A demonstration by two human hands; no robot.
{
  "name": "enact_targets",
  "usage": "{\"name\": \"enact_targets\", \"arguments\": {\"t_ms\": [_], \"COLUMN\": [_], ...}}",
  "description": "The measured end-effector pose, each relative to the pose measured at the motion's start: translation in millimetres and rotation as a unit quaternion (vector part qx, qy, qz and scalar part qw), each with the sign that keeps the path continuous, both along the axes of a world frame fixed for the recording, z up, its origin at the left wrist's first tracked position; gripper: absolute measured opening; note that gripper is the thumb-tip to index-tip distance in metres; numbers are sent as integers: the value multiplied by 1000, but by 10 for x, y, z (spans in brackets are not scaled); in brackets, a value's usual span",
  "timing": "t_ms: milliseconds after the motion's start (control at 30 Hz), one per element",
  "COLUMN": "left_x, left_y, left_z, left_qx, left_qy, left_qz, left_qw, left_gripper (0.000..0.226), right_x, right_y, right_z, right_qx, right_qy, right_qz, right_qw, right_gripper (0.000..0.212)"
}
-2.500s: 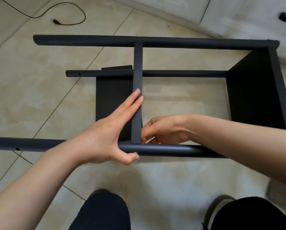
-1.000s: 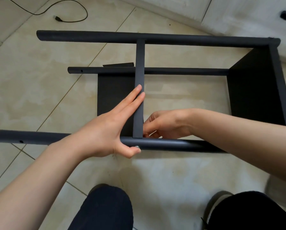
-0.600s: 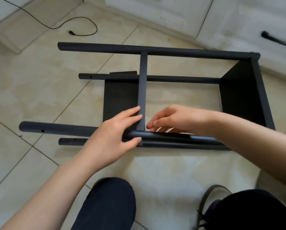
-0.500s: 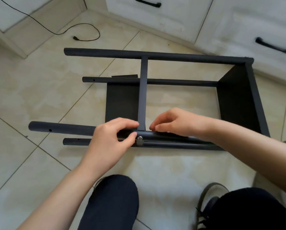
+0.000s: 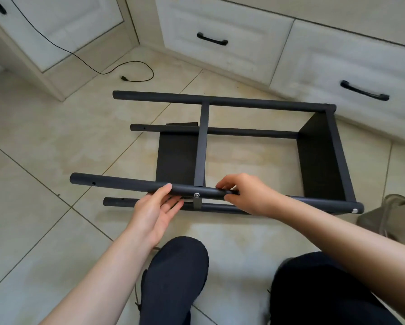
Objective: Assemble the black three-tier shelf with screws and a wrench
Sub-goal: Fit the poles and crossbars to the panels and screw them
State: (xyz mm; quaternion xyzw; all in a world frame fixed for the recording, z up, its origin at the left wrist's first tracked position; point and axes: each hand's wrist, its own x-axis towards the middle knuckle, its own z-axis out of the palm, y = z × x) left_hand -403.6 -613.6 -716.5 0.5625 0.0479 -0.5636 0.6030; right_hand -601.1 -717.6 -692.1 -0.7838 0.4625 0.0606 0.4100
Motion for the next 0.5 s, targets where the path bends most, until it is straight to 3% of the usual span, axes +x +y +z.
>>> {"name": "enact_targets", "arguments": {"t_ms": [500], "left_x": [-79], "left_y": [-218], "left_z": [181], "left_qx": [-5], "left_qy": [3], "left_qz": [-18], "left_qw": [1000], "left_gripper": [32], "right_x": [-91], "right_y": [68], "right_z": [43], "right_qx": [-50], "right_qy": [-43], "right_qz": [-51], "right_qw": [997], "right_gripper": [37]}}
